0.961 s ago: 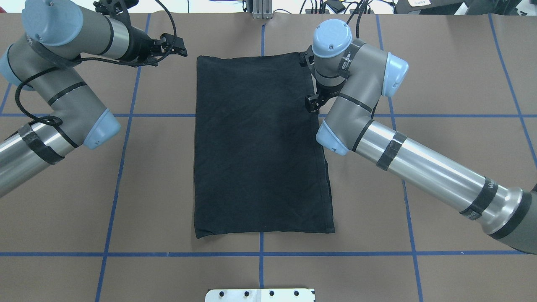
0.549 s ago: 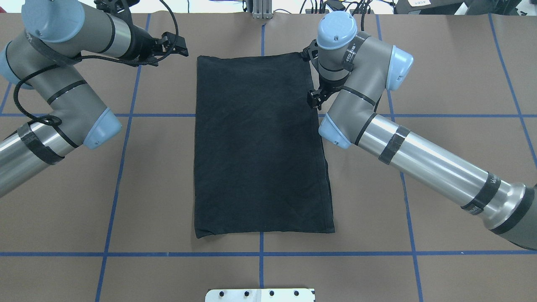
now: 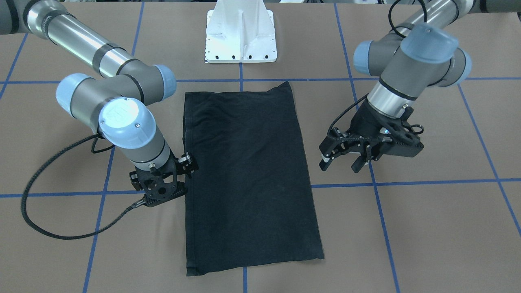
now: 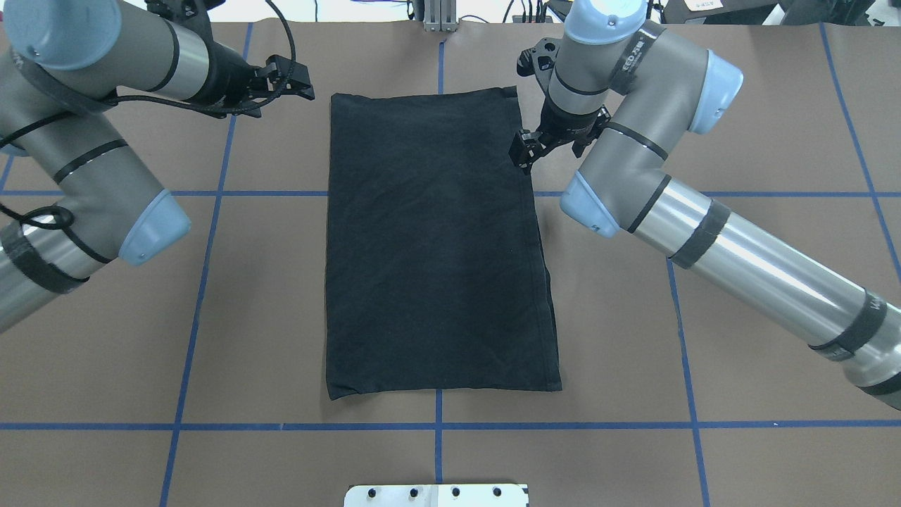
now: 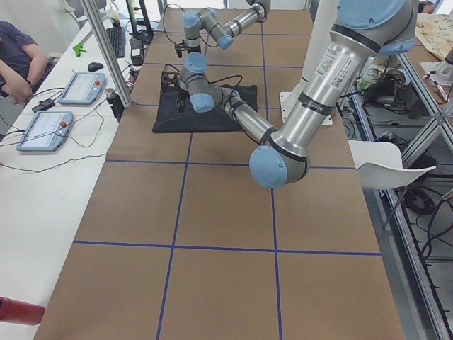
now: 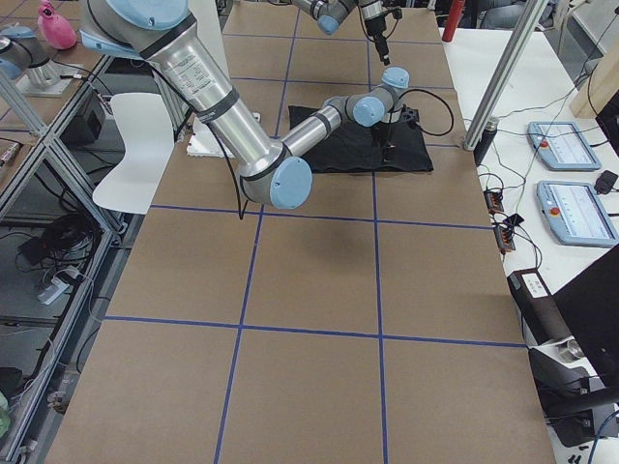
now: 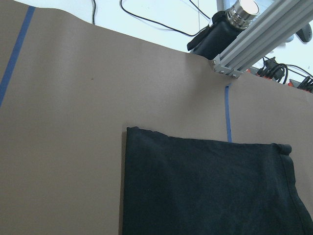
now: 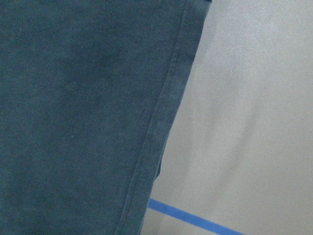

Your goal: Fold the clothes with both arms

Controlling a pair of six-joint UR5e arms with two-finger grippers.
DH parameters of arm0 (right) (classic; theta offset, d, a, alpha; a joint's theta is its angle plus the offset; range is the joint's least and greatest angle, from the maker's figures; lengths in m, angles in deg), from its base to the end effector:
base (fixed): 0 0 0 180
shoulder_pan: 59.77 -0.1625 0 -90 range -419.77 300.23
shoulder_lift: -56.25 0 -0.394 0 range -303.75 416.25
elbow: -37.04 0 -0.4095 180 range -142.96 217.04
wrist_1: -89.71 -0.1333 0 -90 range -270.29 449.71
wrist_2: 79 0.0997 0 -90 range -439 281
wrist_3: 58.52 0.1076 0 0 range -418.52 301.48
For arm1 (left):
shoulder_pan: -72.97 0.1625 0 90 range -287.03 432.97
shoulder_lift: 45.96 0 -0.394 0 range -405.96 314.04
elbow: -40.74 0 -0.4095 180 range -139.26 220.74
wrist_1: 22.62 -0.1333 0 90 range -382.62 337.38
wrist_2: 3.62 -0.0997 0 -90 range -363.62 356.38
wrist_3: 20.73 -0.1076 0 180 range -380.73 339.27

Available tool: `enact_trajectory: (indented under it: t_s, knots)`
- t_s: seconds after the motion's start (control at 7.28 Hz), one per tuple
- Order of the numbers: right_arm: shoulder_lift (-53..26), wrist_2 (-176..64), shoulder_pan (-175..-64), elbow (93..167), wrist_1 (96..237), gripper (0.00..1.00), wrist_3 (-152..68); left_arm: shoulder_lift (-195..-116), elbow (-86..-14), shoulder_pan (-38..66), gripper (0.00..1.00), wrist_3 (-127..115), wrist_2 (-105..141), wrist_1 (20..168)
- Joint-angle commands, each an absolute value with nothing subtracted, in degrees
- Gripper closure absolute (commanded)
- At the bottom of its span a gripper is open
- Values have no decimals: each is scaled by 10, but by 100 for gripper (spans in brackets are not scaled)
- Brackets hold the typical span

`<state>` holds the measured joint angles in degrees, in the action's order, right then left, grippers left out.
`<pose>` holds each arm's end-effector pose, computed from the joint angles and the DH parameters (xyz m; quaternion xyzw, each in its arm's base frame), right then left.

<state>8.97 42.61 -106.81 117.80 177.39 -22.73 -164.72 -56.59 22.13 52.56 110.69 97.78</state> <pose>-0.4503 -0.5964 0.2421 0.0642 -0.3880 -0.1408 0.9086 0.3416 -0.5603 0.2144 0.1516 0.5434 -0.1296 0.8155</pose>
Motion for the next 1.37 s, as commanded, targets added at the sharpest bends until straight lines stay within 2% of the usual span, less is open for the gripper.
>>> enact_trajectory:
  t_s: [0.0,0.69,0.96,1.24]
  knots:
    - [40,462,-1069,1278,1771,0,-104,-1577,-652,262,0,582,1122,966]
    - [-89,500,-1067,1440,1749,0,-27,-1500,-709,475,0,749,1005,1005]
    - [-133,528,-1067,1442,1666,0,8,-1477,-719,519,0,750,1007,1000]
    - [-134,532,-1062,1440,1656,0,19,-1480,-712,551,0,768,1006,979]
